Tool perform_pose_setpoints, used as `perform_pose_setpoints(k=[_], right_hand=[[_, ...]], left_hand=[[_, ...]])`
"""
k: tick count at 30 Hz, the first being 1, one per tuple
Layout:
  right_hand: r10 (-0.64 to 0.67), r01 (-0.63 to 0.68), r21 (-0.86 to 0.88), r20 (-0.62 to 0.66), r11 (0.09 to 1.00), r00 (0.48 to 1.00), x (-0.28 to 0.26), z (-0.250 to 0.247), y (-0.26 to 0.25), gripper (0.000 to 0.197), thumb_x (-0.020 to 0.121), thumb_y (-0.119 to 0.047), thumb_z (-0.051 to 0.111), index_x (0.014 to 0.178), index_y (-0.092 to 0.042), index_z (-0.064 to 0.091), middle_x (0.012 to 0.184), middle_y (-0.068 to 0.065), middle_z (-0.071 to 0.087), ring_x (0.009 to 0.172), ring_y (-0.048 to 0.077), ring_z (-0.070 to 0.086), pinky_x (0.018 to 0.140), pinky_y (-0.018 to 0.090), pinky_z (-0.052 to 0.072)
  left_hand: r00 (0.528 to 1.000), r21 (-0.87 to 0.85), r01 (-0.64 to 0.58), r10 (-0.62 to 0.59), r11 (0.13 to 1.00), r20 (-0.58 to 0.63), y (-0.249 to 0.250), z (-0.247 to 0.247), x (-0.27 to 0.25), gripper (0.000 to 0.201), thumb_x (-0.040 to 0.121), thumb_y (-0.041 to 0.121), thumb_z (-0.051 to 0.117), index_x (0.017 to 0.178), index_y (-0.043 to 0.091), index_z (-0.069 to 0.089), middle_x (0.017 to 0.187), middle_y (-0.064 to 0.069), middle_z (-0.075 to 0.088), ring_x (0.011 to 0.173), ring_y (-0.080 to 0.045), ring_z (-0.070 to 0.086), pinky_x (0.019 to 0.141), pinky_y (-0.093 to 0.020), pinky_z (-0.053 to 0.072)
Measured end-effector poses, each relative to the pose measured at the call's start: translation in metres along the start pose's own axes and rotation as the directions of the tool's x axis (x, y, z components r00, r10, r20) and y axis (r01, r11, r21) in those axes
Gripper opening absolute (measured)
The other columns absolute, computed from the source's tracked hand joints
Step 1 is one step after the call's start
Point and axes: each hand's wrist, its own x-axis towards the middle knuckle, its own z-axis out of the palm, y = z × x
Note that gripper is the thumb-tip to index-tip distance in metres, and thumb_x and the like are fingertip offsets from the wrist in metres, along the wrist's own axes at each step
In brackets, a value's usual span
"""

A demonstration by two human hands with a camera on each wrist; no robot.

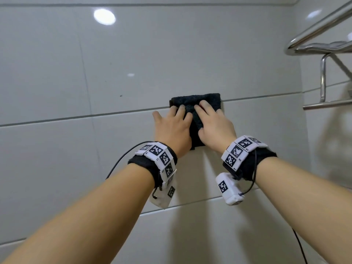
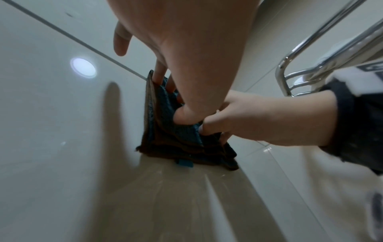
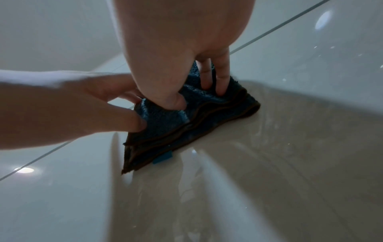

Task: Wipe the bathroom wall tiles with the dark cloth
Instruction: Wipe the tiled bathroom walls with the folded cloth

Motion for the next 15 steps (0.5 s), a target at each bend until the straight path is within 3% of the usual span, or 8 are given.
perform_pose_setpoints(k=[4,9,15], right_hand=[[-0.081,0.082,-0.036,0.011,0.996,0.997,0.0,0.007,-0.054,0.071,0.088,-0.021,0.052,0.153,-0.024,0.022,0.157,-0.006,0.016,0.115,0.027,0.039,0.064,0.033,0.038],[-0.179,0.179,-0.083,0.014,0.98,0.984,0.003,0.014,-0.109,0.074,0.089,-0.027,0.053,0.155,-0.022,0.019,0.16,-0.005,0.011,0.117,0.026,0.038,0.064,0.032,0.039],[-0.288,0.287,-0.066,0.005,0.956,0.958,0.012,0.019,-0.157,0.072,0.094,-0.038,0.048,0.156,-0.029,0.011,0.163,-0.009,0.001,0.117,0.026,0.036,0.077,0.036,0.048]], left_hand=[[0.999,0.037,0.043,-0.043,0.998,-0.003,-0.047,-0.003,-0.026,0.051,0.072,0.025,0.055,0.123,0.021,0.05,0.136,-0.002,0.049,0.118,-0.024,0.047,0.086,-0.053,0.035],[0.995,0.091,0.094,-0.096,0.991,0.011,-0.095,-0.003,-0.055,0.065,0.076,0.028,0.057,0.139,0.022,0.043,0.139,-0.006,0.048,0.12,-0.027,0.048,0.09,-0.059,0.033],[0.987,0.14,0.161,-0.163,0.977,0.007,-0.136,-0.006,-0.078,0.061,0.081,0.038,0.056,0.139,0.021,0.045,0.143,-0.008,0.043,0.122,-0.028,0.046,0.092,-0.061,0.035]])
